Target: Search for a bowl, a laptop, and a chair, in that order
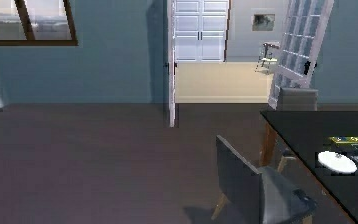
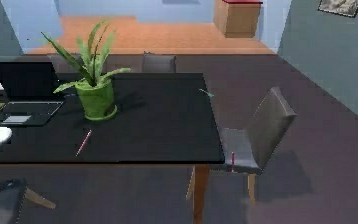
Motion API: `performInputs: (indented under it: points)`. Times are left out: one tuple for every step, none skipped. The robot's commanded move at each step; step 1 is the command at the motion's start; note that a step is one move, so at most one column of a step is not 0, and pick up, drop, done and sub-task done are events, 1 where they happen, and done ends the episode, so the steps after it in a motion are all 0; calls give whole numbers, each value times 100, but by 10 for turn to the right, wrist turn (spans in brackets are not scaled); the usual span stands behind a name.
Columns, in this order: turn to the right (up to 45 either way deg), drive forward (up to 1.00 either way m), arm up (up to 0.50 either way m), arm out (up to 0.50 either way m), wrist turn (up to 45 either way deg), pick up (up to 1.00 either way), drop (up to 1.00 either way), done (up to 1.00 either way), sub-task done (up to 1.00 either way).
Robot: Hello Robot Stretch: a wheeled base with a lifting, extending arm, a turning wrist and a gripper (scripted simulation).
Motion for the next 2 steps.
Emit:
performInputs:
  points:
    - [270, 0, 0, 0, 0, 0, 0, 0, 0]
    - [0, 0, 0, 0, 0, 0, 0, 100, 0]
